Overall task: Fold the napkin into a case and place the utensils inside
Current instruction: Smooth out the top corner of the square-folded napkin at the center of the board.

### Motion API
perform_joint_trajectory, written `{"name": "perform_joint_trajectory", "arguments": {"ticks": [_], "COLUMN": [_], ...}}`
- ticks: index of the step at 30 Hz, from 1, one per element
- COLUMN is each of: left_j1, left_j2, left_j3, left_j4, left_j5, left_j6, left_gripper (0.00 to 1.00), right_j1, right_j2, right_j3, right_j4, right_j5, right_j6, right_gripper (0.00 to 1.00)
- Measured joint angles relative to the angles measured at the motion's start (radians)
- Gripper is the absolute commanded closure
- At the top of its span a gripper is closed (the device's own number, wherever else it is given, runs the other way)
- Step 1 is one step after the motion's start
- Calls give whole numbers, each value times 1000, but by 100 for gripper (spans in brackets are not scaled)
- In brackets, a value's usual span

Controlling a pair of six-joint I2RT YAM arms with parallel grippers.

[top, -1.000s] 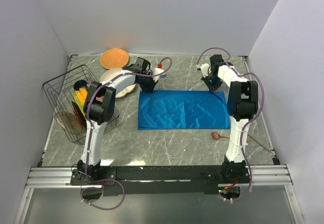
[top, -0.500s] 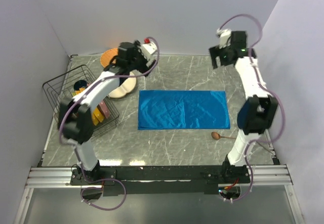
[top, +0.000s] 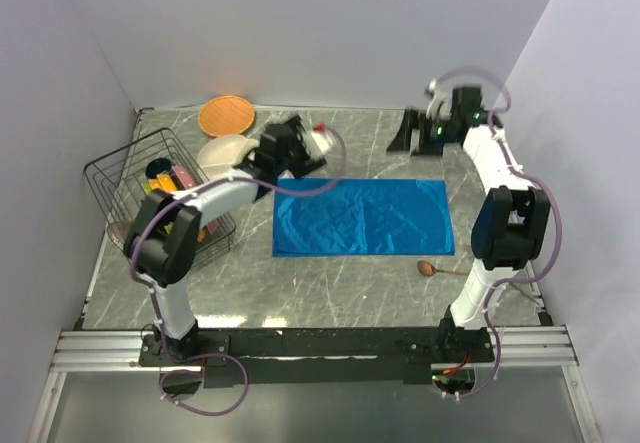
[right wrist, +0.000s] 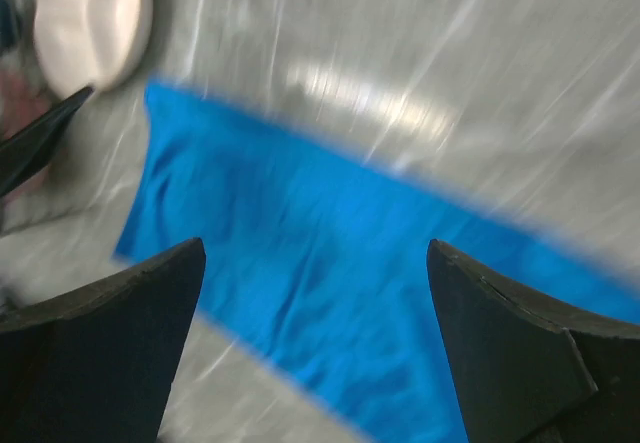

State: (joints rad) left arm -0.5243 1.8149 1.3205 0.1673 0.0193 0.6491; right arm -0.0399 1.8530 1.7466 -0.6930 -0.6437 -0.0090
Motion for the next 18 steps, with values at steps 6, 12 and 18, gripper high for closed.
{"name": "perform_joint_trajectory", "arguments": {"ticks": [6,12,18], "left_j1": [-108,-185,-209], "left_j2": [98,168,281], "left_j3": [-139,-192,-138], "left_j4": [216,415,503], "left_j5": [-140,-210,-210], "left_j6": [136,275,346], "left_gripper": [1,1,1], "right_j1": [-8,-1,15], "right_j2": [16,100,190], "right_j3": [-326,-331,-319], "right_j4": [86,308,417], "right_j5": [-160,-248,-270], "right_j6": [210,376,459], "right_gripper": [0,0,0]}}
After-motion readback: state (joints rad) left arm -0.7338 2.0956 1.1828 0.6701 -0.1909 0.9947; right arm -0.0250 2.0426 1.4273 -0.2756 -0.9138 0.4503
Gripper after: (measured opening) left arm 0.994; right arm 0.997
